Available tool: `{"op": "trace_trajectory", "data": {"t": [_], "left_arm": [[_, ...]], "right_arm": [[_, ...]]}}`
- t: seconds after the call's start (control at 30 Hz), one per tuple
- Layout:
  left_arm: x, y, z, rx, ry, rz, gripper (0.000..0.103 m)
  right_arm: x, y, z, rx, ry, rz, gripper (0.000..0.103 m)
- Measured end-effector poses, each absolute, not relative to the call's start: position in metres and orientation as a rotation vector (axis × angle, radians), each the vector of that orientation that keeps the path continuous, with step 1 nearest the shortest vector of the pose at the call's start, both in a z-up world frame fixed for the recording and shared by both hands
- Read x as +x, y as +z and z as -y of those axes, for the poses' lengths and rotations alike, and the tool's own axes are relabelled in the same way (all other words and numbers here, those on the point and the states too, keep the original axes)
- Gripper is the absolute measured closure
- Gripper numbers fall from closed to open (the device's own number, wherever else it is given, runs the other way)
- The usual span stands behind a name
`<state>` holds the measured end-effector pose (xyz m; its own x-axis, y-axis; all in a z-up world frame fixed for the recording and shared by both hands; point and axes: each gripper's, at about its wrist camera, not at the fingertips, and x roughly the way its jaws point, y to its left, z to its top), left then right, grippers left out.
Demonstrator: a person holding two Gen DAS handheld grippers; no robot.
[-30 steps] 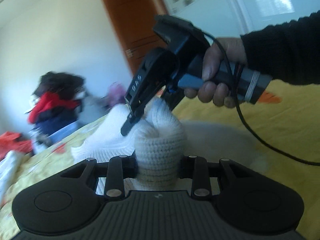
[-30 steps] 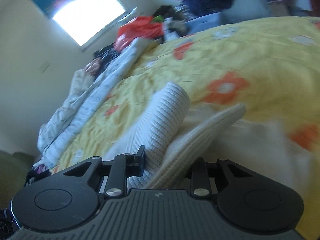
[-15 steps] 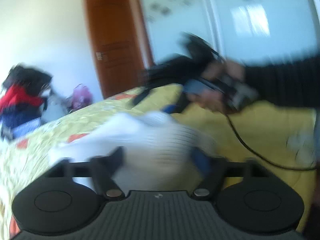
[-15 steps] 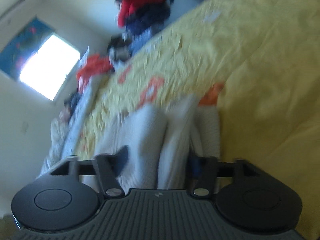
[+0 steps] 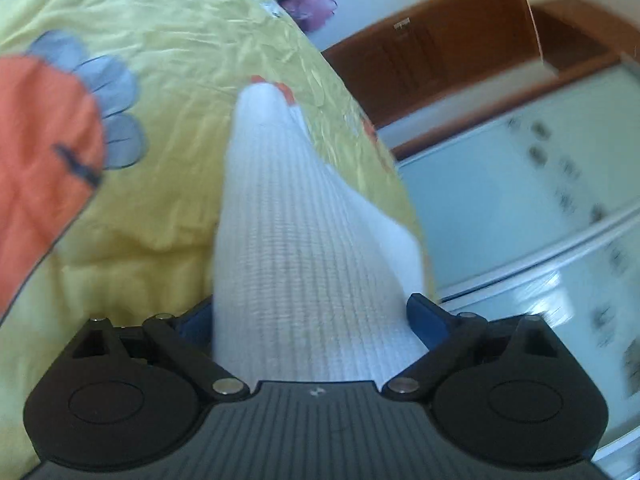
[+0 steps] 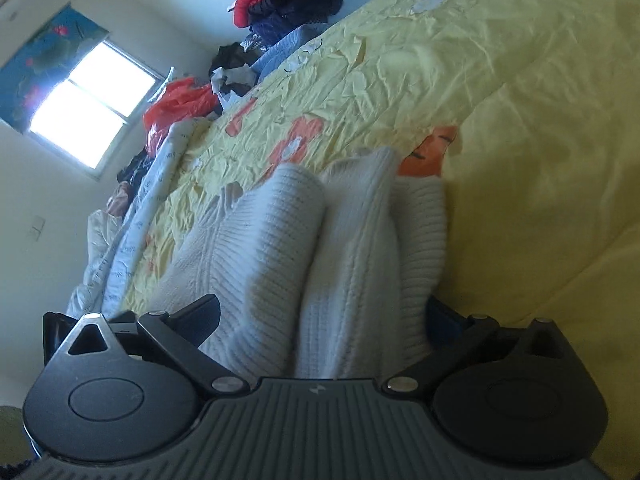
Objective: Fold small clothes
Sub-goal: 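Hold the lifted edge with the left gripper while the right gripper grasps and folds the cardigan, then lower the folded cardigan onto the bedspread with both grippers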
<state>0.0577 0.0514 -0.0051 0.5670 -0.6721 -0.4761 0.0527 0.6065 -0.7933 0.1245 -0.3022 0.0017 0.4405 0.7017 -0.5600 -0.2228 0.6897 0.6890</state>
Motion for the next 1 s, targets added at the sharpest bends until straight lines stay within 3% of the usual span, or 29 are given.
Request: {"op": "trace_trajectory", "data": {"t": [0.03,0.1,0.17,0.3,0.57,0.63,0.67,0.8,0.87,1.0], "left_arm": [[0.061,-0.004,-0.047,-0.803,-0.476,-0.870,0.017],[0.064,-0.004,-0.045,-0.781,-0.452,-0.866,0.030],[0.059,0.003,-0.048,-0.744,-0.457,-0.855,0.040],[0.058,0.027,-0.050,-0.701,-0.455,-0.829,0.049],[0.082,0.060,-0.096,-0.621,-0.362,-0.811,0.047],[0.091,0.047,-0.102,-0.597,-0.302,-0.887,0.037],[0.090,0.041,-0.107,-0.618,-0.273,-0.907,0.036],[0.047,0.039,-0.125,-0.669,-0.320,-0.810,0.022],[0.028,0.035,-0.129,-0.692,-0.362,-0.791,0.021],[0.012,0.024,-0.129,-0.721,-0.421,-0.786,0.014]], "right_arm": [[0.123,0.003,0.300,0.559,0.615,-0.948,0.009],[0.120,0.006,0.295,0.516,0.607,-0.952,0.037],[0.116,0.008,0.297,0.550,0.622,-0.943,0.047],[0.107,0.020,0.291,0.519,0.616,-0.898,0.049],[0.141,0.046,0.238,0.535,0.723,-0.851,0.051],[0.162,0.034,0.227,0.557,0.686,-0.889,0.050],[0.170,0.027,0.224,0.568,0.642,-0.913,0.042],[0.161,0.019,0.230,0.641,0.583,-0.913,0.028],[0.142,0.022,0.238,0.615,0.602,-0.880,0.005],[0.116,0.020,0.254,0.642,0.665,-0.883,0.002]]}}
